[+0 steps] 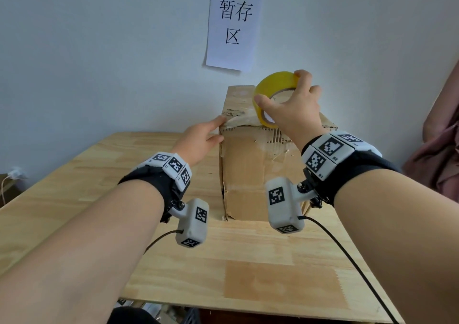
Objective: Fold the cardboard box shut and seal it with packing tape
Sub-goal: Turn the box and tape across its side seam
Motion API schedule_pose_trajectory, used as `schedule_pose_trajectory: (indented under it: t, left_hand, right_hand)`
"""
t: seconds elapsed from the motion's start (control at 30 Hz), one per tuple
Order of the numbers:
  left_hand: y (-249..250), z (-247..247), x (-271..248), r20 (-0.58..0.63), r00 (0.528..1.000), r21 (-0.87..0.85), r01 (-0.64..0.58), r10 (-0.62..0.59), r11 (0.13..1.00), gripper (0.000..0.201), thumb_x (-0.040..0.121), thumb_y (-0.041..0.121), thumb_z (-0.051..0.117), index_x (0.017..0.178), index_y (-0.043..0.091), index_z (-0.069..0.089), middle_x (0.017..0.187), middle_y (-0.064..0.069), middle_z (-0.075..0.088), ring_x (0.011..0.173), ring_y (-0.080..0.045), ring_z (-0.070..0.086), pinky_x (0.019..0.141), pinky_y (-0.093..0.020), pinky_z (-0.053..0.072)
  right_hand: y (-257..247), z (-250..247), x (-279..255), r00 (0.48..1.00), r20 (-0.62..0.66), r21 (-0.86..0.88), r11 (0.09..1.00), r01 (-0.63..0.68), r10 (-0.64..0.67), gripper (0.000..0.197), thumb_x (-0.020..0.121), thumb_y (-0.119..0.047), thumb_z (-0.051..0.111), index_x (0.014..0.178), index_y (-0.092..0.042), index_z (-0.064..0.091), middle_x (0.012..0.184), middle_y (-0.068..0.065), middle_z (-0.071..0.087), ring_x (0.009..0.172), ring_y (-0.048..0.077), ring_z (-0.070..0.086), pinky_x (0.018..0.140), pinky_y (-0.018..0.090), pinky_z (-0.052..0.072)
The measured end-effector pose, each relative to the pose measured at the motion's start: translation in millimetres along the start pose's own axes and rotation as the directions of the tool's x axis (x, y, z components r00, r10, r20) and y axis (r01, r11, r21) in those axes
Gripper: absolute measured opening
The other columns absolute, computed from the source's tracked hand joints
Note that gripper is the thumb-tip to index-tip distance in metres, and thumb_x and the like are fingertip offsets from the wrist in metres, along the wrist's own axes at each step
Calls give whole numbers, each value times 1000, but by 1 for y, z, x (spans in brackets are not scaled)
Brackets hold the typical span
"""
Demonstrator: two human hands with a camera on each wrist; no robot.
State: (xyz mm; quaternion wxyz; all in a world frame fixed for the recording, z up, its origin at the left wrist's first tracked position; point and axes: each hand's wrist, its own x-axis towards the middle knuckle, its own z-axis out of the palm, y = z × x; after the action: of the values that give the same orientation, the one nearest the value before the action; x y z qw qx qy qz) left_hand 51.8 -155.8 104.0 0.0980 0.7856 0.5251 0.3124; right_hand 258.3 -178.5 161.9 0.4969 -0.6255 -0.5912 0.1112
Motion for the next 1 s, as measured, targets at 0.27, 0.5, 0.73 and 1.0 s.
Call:
schedule_pose_trajectory:
  t: [0.27,0.5,0.73,1.0]
  left_hand:
    - [-2,7,-4,-115,993,29,6,-3,1000,47,95,25,55,140,29,44,135,-6,56,119,-25,55,97,-31,41]
    - [1,5,8,-76,996,-18,-42,40,999,56,91,18,60,143,22,40,143,3,48,132,-15,44,111,-32,33]
    - [0,-4,6,-70,994,134,-74,84,988,45,92,26,59,136,27,50,140,10,50,128,-13,48,107,-32,36]
    - [4,-7,4,-75,994,284,-56,81,957,47,93,35,56,139,34,45,142,14,47,127,-17,49,106,-37,31]
  right_hand:
    - [2,3,-3,999,-27,-8,999,35,-35,87,73,-59,68,141,-26,24,131,7,31,122,35,39,90,43,41]
    - [-1,-3,-1,999,-47,38,999,-11,12,88,68,-56,72,137,-27,26,128,8,35,119,34,41,94,41,42]
    - [-26,-8,-5,995,-46,-19,996,89,-90,83,68,-53,72,134,-28,28,122,4,39,112,27,42,81,37,40]
    - [-15,-7,-8,999,-14,-196,980,39,-43,81,68,-48,71,133,-26,27,121,8,38,110,32,42,76,36,37]
